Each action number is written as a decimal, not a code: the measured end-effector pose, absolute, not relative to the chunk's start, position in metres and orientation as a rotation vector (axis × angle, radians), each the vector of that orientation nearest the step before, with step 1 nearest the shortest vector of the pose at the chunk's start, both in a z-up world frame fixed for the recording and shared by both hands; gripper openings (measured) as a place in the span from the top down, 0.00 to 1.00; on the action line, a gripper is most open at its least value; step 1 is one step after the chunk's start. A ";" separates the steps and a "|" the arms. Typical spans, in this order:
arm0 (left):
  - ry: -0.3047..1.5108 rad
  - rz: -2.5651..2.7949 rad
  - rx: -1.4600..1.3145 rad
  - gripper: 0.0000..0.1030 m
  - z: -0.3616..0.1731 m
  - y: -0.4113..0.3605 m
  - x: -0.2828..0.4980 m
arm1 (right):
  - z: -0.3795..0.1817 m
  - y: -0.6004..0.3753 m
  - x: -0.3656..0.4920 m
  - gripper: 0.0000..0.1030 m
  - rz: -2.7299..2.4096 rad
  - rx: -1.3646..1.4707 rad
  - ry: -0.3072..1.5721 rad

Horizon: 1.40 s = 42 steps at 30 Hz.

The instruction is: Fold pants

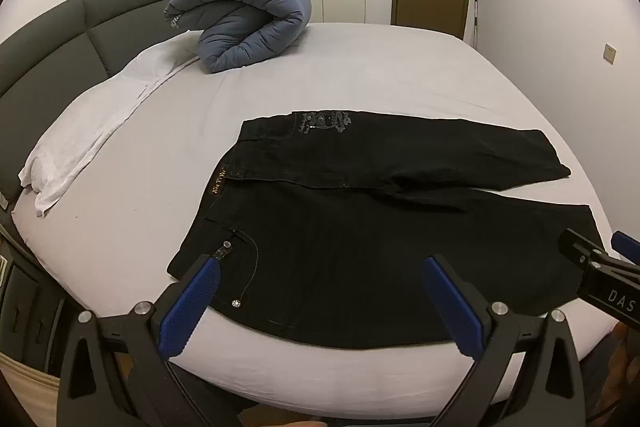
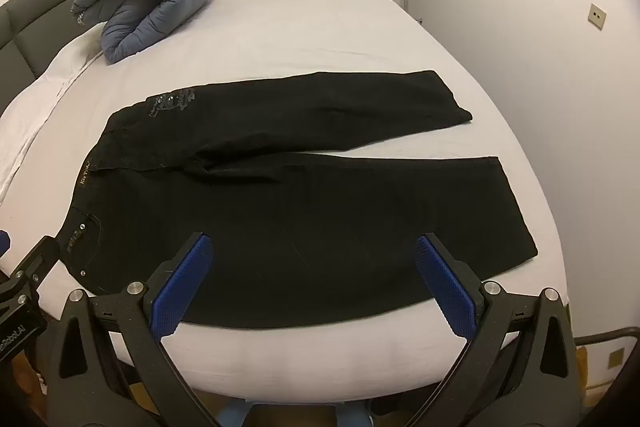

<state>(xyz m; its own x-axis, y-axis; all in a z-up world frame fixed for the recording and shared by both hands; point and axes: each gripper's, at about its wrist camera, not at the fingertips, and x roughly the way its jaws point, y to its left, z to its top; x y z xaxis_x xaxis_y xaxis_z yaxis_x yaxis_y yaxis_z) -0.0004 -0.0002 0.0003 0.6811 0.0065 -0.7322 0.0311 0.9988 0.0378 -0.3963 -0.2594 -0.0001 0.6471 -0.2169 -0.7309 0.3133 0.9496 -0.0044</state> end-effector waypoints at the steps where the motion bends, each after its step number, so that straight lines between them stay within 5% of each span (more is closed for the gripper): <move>1: 0.825 -0.014 0.049 0.00 0.000 0.000 0.000 | 0.000 -0.260 -0.396 0.00 -0.298 0.135 0.820; 42: 0.839 -0.022 0.048 0.00 -0.009 -0.001 -0.003 | -0.008 -0.252 -0.394 0.00 -0.302 0.109 0.828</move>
